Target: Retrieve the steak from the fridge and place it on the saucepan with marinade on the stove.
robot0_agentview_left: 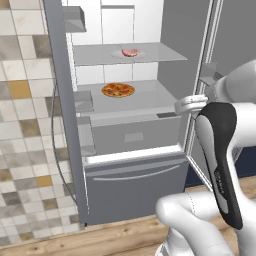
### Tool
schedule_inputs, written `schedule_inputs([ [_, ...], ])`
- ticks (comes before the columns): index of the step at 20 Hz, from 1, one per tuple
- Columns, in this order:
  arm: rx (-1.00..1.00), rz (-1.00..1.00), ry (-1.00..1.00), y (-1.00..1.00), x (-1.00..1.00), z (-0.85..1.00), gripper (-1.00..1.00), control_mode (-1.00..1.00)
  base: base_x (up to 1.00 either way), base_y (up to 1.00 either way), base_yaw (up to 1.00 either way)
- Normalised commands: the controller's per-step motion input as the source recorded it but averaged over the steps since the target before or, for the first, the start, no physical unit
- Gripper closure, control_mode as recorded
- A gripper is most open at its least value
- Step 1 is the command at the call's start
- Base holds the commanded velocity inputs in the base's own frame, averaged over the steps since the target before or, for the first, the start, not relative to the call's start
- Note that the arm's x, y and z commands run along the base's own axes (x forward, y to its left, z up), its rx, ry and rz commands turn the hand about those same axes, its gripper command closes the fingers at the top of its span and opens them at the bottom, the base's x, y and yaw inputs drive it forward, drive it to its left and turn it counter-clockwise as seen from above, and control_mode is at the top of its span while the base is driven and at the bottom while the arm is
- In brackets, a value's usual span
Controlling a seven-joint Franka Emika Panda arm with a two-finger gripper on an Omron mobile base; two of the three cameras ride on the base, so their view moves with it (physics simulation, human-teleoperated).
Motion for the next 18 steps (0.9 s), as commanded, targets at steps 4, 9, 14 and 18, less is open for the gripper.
schedule_inputs([
  [4, 0.15, -0.02, 0.0, -0.03, 0.0, 0.0, -1.0, -1.0, 0.0, 0.0, 0.0],
  [9, 0.05, -0.01, 0.0, -0.01, 0.0, 0.0, -1.0, -1.0, 0.0, 0.0, 0.0],
  [14, 0.0, -0.03, 0.0, 0.0, -0.09, 0.0, -1.0, -1.0, 0.0, 0.0, 0.0],
  [18, 0.0, -0.04, 0.0, 0.0, -0.04, 0.0, -1.0, -1.0, 0.0, 0.0, 0.0],
])
